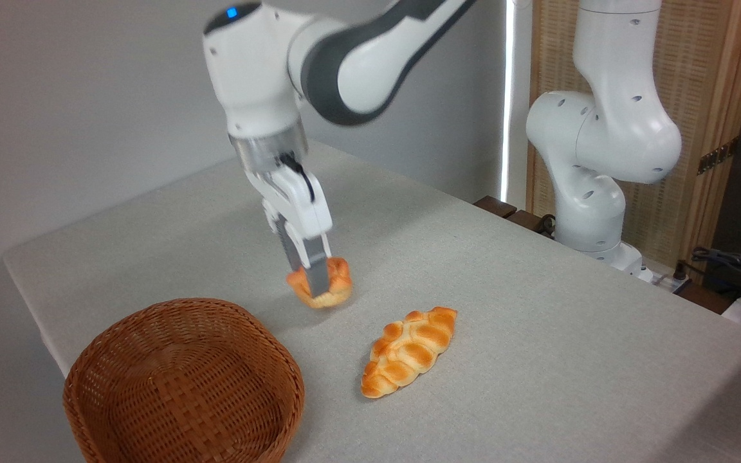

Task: Put bread into the basket
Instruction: 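Lift the bun and carry it over the wicker basket, then lower the bun into the basket and open the gripper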

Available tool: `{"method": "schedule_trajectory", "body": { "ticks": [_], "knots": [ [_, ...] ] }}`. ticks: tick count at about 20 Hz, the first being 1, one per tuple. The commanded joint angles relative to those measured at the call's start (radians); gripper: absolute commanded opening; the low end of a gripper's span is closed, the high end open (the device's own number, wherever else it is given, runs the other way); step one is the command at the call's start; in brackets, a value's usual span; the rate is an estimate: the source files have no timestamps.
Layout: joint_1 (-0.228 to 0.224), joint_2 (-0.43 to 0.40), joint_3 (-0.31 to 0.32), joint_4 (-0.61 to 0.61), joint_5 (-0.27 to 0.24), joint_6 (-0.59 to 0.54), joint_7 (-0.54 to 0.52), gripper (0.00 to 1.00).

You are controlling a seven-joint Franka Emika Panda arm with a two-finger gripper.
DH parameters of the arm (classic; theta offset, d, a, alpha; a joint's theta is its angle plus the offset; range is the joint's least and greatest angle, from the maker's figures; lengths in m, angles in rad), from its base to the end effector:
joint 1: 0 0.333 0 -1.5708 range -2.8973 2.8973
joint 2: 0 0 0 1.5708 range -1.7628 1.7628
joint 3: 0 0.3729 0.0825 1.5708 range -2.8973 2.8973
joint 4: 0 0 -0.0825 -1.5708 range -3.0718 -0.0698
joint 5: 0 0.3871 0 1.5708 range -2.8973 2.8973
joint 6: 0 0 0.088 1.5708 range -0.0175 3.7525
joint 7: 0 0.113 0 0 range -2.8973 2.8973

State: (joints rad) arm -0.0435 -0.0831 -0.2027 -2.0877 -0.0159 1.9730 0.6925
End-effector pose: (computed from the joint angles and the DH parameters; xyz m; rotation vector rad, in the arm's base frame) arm 0.5052 -0.1307 0.5070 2.8021 -1.4080 -0.0516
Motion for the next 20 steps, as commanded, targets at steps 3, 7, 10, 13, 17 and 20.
{"method": "schedule_trajectory", "body": {
  "ticks": [3,7,10,13,17,20],
  "knots": [
    [0.005,0.087,0.058,0.260,0.001,-0.048,-0.002,0.55],
    [0.005,0.250,0.057,0.466,0.007,-0.048,-0.024,0.55],
    [0.004,0.350,0.045,0.537,0.022,-0.031,-0.024,0.56],
    [-0.004,0.413,0.034,0.569,0.039,-0.022,-0.025,0.81],
    [-0.007,0.459,0.016,0.571,0.088,0.064,-0.050,1.00],
    [-0.007,0.473,0.002,0.571,0.097,0.115,-0.111,1.00]
  ]
}}
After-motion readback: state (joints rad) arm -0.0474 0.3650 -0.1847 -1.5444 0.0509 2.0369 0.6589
